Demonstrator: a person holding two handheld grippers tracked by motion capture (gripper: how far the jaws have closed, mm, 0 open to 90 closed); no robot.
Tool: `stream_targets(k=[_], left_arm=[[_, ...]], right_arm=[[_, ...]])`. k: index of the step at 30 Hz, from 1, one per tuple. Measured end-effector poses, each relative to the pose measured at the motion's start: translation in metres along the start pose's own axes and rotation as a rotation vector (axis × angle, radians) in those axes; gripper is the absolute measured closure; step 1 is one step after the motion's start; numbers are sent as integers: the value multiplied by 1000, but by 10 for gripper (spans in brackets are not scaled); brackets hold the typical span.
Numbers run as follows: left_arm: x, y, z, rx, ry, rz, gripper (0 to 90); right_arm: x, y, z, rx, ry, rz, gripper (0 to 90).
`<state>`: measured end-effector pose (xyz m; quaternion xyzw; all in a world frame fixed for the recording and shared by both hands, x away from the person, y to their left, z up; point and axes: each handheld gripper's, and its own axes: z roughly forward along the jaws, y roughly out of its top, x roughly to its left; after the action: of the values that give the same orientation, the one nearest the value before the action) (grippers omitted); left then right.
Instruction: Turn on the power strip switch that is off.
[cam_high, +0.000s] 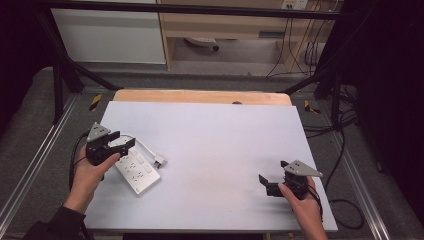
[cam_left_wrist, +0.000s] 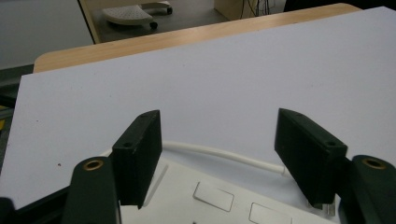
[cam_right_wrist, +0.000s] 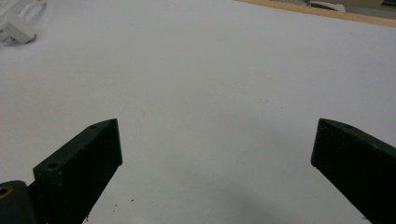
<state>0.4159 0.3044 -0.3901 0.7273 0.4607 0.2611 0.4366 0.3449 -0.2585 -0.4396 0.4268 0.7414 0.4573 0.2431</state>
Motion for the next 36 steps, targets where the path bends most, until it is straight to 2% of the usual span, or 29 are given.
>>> stream_targets(k=[9, 13, 19, 31, 36], left_arm=[[0, -1, 1, 7, 12, 12, 458], [0, -3, 0, -5, 20, 4, 507], [2, -7, 3, 6, 20, 6, 608], [0, -11, 7, 46, -32, 16, 810], [6, -14, 11, 63, -40, -14, 883]], right_arm=[[-1, 0, 0, -3, -2, 3, 25], [-1, 0, 0, -2, -3, 3, 25], [0, 0, 1, 0, 1, 2, 25], [0, 1, 1, 1, 3, 4, 25], [0, 1, 1, 2, 3, 4, 25]])
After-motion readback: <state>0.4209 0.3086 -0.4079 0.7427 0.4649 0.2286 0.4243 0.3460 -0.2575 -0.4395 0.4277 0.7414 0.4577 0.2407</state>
